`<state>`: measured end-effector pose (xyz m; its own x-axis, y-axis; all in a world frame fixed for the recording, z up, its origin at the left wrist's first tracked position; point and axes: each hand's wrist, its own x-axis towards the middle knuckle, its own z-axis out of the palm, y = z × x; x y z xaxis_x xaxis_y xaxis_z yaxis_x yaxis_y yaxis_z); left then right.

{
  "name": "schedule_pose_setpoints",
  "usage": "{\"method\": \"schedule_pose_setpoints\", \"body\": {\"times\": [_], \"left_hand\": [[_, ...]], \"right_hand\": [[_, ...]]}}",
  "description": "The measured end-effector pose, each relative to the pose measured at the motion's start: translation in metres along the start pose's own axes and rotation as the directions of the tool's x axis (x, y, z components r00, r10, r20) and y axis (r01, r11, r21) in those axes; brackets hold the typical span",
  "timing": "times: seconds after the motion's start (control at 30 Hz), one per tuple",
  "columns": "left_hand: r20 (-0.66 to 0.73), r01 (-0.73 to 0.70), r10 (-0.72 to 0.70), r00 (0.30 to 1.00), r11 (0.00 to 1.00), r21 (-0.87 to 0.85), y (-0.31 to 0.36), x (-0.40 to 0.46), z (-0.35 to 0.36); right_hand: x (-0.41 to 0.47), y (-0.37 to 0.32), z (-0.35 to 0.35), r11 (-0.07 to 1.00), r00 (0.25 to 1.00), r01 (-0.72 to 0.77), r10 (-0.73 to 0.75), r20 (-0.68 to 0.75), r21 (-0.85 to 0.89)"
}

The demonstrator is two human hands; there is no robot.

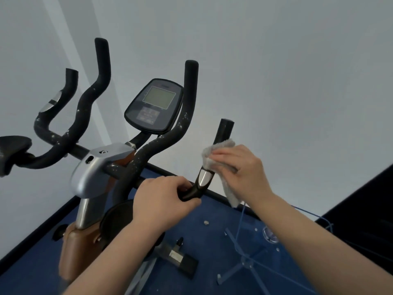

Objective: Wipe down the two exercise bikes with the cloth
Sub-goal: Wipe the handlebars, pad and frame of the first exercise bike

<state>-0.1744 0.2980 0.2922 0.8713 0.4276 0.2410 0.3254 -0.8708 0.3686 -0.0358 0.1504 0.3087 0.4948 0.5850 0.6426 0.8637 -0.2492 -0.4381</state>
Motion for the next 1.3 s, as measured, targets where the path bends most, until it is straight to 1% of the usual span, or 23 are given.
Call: {"method": "schedule_pose_setpoints", "body": {"times": [0.07,0.13,0.17,0.2,0.23,0.27,0.3,0.33,0.37,0.4,0.47,0.5,0.53,0.57,0.63,0.7,0.8,0.9,1.0,1.13,1.2,1.27,1.3], "left_hand": [[0.016,0.021,-0.021,1.0,0.999,-0.029,0.0,0.001,0.001],[0.062,0.055,-0.048,0.997,0.992,-0.11,0.001,0.006,0.003],[0.097,0.079,-0.063,0.993,0.984,-0.163,0.002,0.009,0.004],[0.128,0.103,-0.076,0.989,0.971,-0.217,0.005,0.012,0.005],[0.152,0.121,-0.083,0.985,0.958,-0.262,0.007,0.015,0.006],[0.168,0.128,-0.083,0.982,0.951,-0.282,0.008,0.017,0.007],[0.173,0.129,-0.082,0.982,0.951,-0.28,0.009,0.018,0.007],[0.17,0.127,-0.083,0.982,0.956,-0.264,0.008,0.018,0.007],[0.163,0.125,-0.086,0.983,0.961,-0.247,0.006,0.017,0.007],[0.156,0.125,-0.089,0.984,0.964,-0.236,0.005,0.017,0.007],[0.156,0.126,-0.091,0.984,0.965,-0.232,0.003,0.016,0.006],[0.159,0.125,-0.089,0.983,0.965,-0.231,0.003,0.016,0.006],[0.157,0.12,-0.085,0.984,0.966,-0.23,0.003,0.016,0.006],[0.154,0.112,-0.078,0.985,0.968,-0.225,0.003,0.015,0.006],[0.152,0.1,-0.068,0.986,0.972,-0.214,0.005,0.014,0.006],[0.159,0.101,-0.068,0.985,0.973,-0.208,0.006,0.014,0.005],[0.152,0.107,-0.077,0.985,0.974,-0.202,0.006,0.014,0.004],[0.137,0.097,-0.071,0.988,0.977,-0.19,0.007,0.014,0.004],[0.127,0.095,-0.07,0.989,0.975,-0.2,0.007,0.014,0.005],[0.1,0.1,-0.083,0.992,0.98,-0.173,0.008,0.014,0.005],[0.058,0.094,-0.085,0.995,0.98,-0.176,0.009,0.012,0.004],[-0.019,0.097,-0.106,0.994,0.963,-0.252,0.01,0.01,0.001],[-0.069,0.095,-0.123,0.99,0.944,-0.317,0.011,0.009,0.0]], "right_hand": [[0.016,0.007,-0.016,0.995,0.999,-0.027,0.022,-0.05,-0.095],[0.036,0.008,-0.027,0.985,0.989,-0.001,-0.024,-0.144,-0.175],[0.047,0.006,-0.032,0.988,0.977,-0.01,-0.024,-0.211,-0.155],[0.059,0.003,-0.036,0.995,0.967,-0.049,0.025,-0.254,-0.089],[0.072,0.0,-0.039,0.993,0.965,-0.116,0.111,-0.236,-0.005],[0.081,-0.003,-0.038,0.979,0.969,-0.2,0.204,-0.138,0.042],[0.088,-0.005,-0.036,0.964,0.964,-0.265,0.265,-0.008,0.028],[0.09,-0.006,-0.033,0.957,0.951,-0.289,0.286,0.114,0.006],[0.091,-0.006,-0.031,0.959,0.945,-0.283,0.278,0.174,0.003],[0.09,-0.007,-0.031,0.959,0.944,-0.284,0.276,0.181,0.021],[0.081,0.001,-0.036,0.957,0.952,-0.284,0.288,0.104,-0.05],[0.073,0.009,-0.04,0.94,0.952,-0.292,0.304,0.044,-0.177],[0.065,0.017,-0.046,0.901,0.94,-0.332,0.341,-0.018,-0.279],[0.058,0.025,-0.053,0.871,0.916,-0.399,0.393,-0.079,-0.288],[0.053,0.028,-0.061,0.876,0.878,-0.473,0.46,-0.13,-0.097],[0.064,0.021,-0.054,0.9,0.892,-0.43,0.435,-0.125,0.066],[0.077,0.004,-0.031,0.922,0.923,-0.373,0.38,-0.058,0.107],[0.059,0.007,-0.025,0.887,0.886,-0.433,0.452,-0.106,0.162],[0.036,0.019,-0.029,0.762,0.786,-0.56,0.613,-0.083,0.326],[0.032,0.005,0.002,0.523,0.584,-0.573,0.801,-0.134,0.631],[0.026,-0.007,0.024,0.474,0.508,-0.567,0.845,-0.167,0.673],[0.013,-0.015,0.036,0.454,0.478,-0.553,0.86,-0.18,0.698],[0.004,-0.017,0.038,0.453,0.481,-0.556,0.859,-0.174,0.697]]}}
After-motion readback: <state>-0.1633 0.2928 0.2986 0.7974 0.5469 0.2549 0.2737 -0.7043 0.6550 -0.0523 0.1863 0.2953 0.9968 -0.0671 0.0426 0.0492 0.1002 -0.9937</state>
